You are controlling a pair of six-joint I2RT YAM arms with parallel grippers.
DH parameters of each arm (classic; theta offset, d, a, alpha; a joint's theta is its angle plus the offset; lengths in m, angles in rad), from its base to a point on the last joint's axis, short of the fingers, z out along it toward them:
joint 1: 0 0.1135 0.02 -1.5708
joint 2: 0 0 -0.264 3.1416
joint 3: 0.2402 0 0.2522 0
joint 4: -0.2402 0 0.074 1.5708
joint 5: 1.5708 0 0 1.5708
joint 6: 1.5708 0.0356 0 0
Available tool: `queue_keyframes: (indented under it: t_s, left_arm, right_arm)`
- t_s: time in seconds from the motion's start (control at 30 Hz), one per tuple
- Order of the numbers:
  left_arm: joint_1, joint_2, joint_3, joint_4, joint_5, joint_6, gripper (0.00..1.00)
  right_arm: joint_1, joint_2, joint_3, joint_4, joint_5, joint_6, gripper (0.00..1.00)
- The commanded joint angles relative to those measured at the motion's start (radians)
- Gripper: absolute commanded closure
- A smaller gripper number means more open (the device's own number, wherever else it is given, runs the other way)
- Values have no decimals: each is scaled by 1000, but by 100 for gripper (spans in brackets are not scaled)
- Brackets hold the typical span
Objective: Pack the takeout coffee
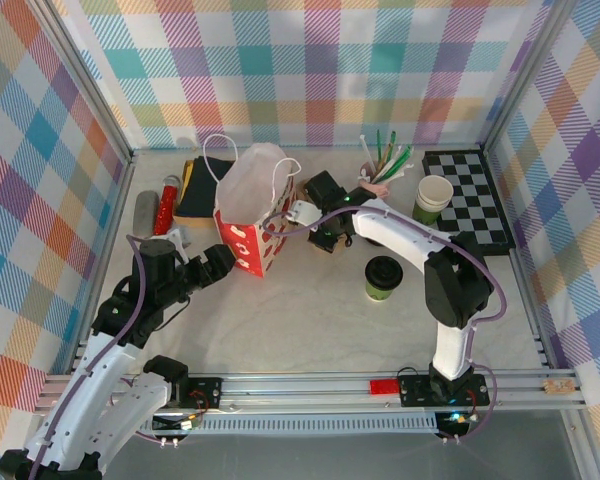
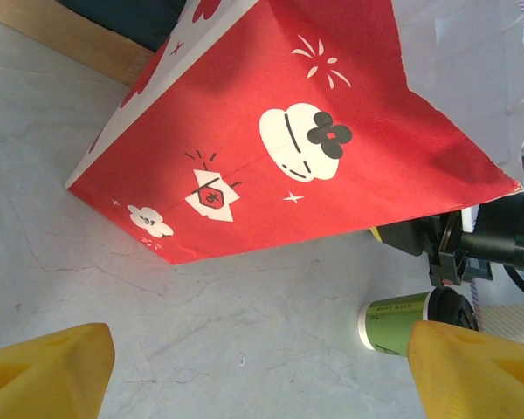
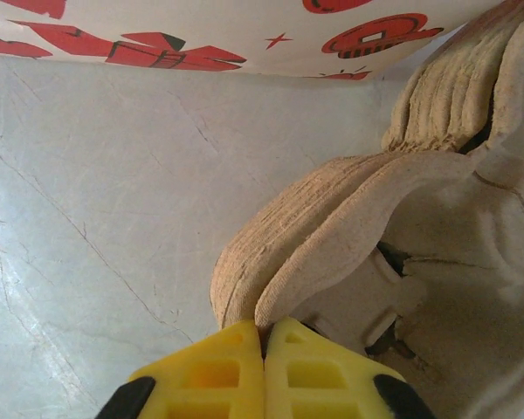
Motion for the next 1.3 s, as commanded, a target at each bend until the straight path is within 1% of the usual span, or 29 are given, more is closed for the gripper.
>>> queue_keyframes:
  t_s: [0.0,0.23,0.5,0.67,0.87,0.97,1.07,1.17,1.27]
  left_arm:
    - [13,-12,3,-19,-7,16,13]
    - [13,-12,9,-24,-14,18,13]
    - [13,-22,17,-36,-29,22,14]
    - [13,-26,21,-41,-33,24,14]
    - [13,-27,22,-41,-31,24,14]
    - [13,-30,23,-42,-32,24,14]
    - [13,-35,20,-47,-32,26,14]
    - [13,-40,18,-53,-35,27,14]
    - [13,-45,17,-56,-40,27,14]
  right_arm:
    - [0,-2,33,-15,3,11,97]
    - [1,-22,62,-32,53,43,100]
    - [31,-96,81,0,219,73,100]
    - [54,-137,89,8,292,84,100]
    - [79,-159,80,15,336,84,100]
    - [87,-160,77,9,329,98,100]
    - [105,-162,48,25,342,100,100]
    - [119,-162,19,52,383,99,100]
    - [123,-160,2,58,382,112,100]
